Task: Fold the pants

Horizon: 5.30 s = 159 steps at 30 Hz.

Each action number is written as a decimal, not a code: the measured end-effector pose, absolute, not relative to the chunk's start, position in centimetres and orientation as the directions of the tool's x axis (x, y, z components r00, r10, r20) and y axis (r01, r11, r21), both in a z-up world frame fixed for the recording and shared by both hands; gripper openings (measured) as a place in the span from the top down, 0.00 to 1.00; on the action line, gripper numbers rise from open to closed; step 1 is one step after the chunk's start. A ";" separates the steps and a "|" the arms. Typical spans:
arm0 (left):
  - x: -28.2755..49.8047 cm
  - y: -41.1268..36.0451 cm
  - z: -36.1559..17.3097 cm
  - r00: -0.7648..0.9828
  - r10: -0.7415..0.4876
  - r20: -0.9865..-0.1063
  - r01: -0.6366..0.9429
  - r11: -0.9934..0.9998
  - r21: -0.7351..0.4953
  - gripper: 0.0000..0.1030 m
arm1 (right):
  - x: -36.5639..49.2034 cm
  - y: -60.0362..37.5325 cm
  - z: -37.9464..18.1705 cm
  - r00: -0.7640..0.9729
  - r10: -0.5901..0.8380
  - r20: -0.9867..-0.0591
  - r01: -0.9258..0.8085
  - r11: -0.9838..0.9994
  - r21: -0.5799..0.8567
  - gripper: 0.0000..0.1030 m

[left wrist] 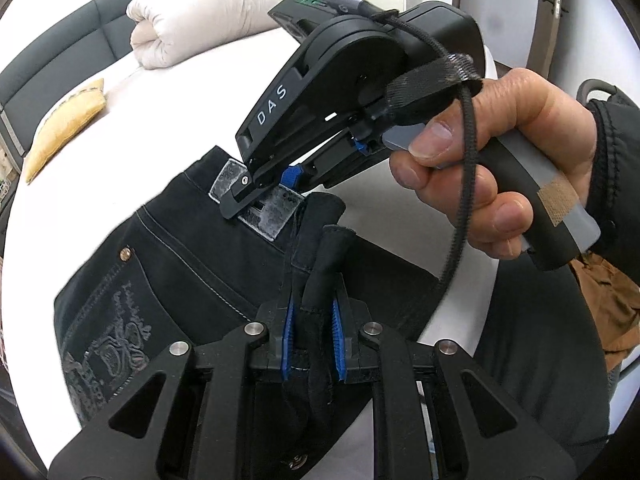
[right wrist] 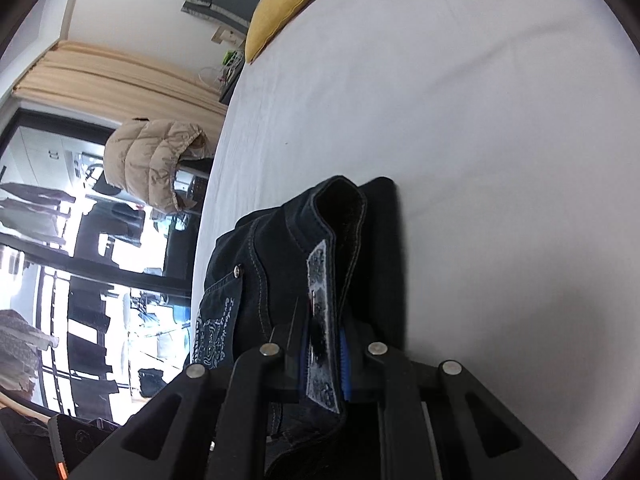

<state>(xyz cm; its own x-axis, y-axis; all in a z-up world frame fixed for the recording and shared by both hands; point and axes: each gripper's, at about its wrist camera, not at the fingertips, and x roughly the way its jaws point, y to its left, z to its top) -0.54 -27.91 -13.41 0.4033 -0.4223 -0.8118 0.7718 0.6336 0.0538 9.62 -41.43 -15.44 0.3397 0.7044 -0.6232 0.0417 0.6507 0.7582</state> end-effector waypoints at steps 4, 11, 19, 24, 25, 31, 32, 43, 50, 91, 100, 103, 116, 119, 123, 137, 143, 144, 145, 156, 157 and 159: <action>-0.2 -27.4 -14.2 0.387 -0.447 -0.807 0.761 0.649 0.006 0.82 | 8.8 -42.8 -17.7 0.365 0.736 -0.570 0.086 0.583 0.808 0.85; 1.0 -19.9 -9.8 0.252 -0.586 -0.770 0.673 0.678 -0.295 0.71 | 6.5 -43.9 -15.6 0.426 0.675 -0.603 0.115 0.621 0.776 0.69; 8.5 -10.1 -9.9 0.326 -0.614 -0.719 0.459 0.767 -0.448 0.50 | 5.3 -39.6 -11.2 0.383 0.700 -0.603 -0.021 0.659 0.752 0.78; 14.3 -9.4 -14.1 0.230 -0.607 -0.761 0.371 0.777 -0.508 0.67 | 4.8 -38.6 -15.3 0.302 0.671 -0.677 0.072 0.692 0.718 1.00; 14.7 -9.3 -14.8 0.214 -0.605 -0.767 0.358 0.779 -0.515 0.69 | 4.3 -39.3 -15.9 0.314 0.681 -0.661 0.093 0.671 0.735 1.00; 11.2 -9.1 -14.6 0.256 -0.588 -0.768 0.408 0.785 -0.465 0.68 | 2.9 -40.1 -16.4 0.362 0.693 -0.624 0.105 0.635 0.766 1.00; 10.2 -9.1 -14.6 0.256 -0.589 -0.767 0.421 0.782 -0.460 0.68 | 3.0 -40.2 -16.7 0.366 0.697 -0.617 0.109 0.626 0.772 1.00; 2.4 -6.1 -10.5 0.335 -0.584 -0.739 0.507 0.773 -0.381 0.47 | 2.1 -40.0 -14.0 0.400 0.679 -0.615 0.052 0.653 0.755 0.58; 6.7 -0.9 -10.9 0.414 -0.562 -0.716 0.283 0.827 -0.486 0.10 | 2.6 -42.7 -10.0 0.505 0.627 -0.593 0.022 0.677 0.735 0.21; 10.7 -5.3 -11.0 0.252 -0.461 -0.851 0.356 0.862 -0.362 0.80 | 7.8 -34.9 -9.4 0.392 0.428 -0.814 -0.025 0.890 0.456 0.83; 11.1 -0.8 -7.2 0.357 -0.445 -0.821 0.337 0.881 -0.331 0.80 | 9.6 -31.4 -6.2 0.425 0.453 -0.784 -0.089 0.883 0.461 0.84; 11.7 1.1 -6.3 0.385 -0.428 -0.818 0.329 0.892 -0.312 0.80 | 10.8 -29.8 -5.5 0.435 0.469 -0.769 -0.108 0.875 0.472 0.84; 19.1 8.8 -4.7 0.483 -0.312 -0.818 0.270 0.942 -0.199 0.80 | 19.6 -23.3 -4.4 0.458 0.504 -0.733 -0.176 0.859 0.481 0.84; 21.1 9.9 -4.6 0.496 -0.308 -0.812 0.268 0.944 -0.194 0.80 | 22.3 -22.6 -4.4 0.459 0.510 -0.727 -0.178 0.855 0.487 0.84; 24.9 9.8 -5.6 0.488 -0.312 -0.815 0.269 0.942 -0.199 0.80 | 25.2 -22.6 -5.2 0.451 0.521 -0.724 -0.157 0.845 0.511 0.84; 34.4 10.7 -13.1 0.432 -0.299 -0.851 0.210 0.951 -0.228 0.87 | 29.8 -27.5 -16.1 0.362 0.558 -0.747 0.077 0.781 0.620 0.74; 33.6 11.1 -13.1 0.463 -0.328 -0.824 0.181 0.944 -0.274 0.87 | 29.7 -29.0 -17.9 0.378 0.635 -0.674 0.062 0.709 0.703 0.69; 32.5 11.4 -12.9 0.473 -0.331 -0.816 0.176 0.944 -0.280 0.87 | 29.8 -29.2 -18.0 0.381 0.647 -0.661 0.065 0.694 0.717 0.68; 32.0 11.6 -12.8 0.481 -0.336 -0.810 0.173 0.942 -0.288 0.87 | 29.6 -29.6 -18.1 0.388 0.658 -0.645 0.073 0.676 0.733 0.65; 20.4 11.9 -7.3 0.661 -0.201 -0.723 0.155 0.979 -0.131 0.70 | 22.5 -31.6 -14.9 0.534 0.446 -0.719 0.190 0.765 0.616 0.32; 19.0 11.6 -6.5 0.693 -0.166 -0.701 0.151 0.985 -0.084 0.38 | 21.3 -31.5 -14.3 0.545 0.411 -0.731 0.195 0.785 0.588 0.32; 15.0 11.3 -4.0 0.791 -0.102 -0.603 0.118 0.993 -0.014 0.11 | 18.8 -31.1 -12.9 0.585 0.342 -0.736 0.193 0.822 0.536 0.29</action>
<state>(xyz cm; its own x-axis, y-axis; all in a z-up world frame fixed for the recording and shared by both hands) 15.04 11.34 -3.96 0.7913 -0.1023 -0.6029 0.1176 0.9930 -0.0141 18.84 -31.14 -12.93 0.5846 0.3422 -0.7356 0.1932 0.8218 0.5359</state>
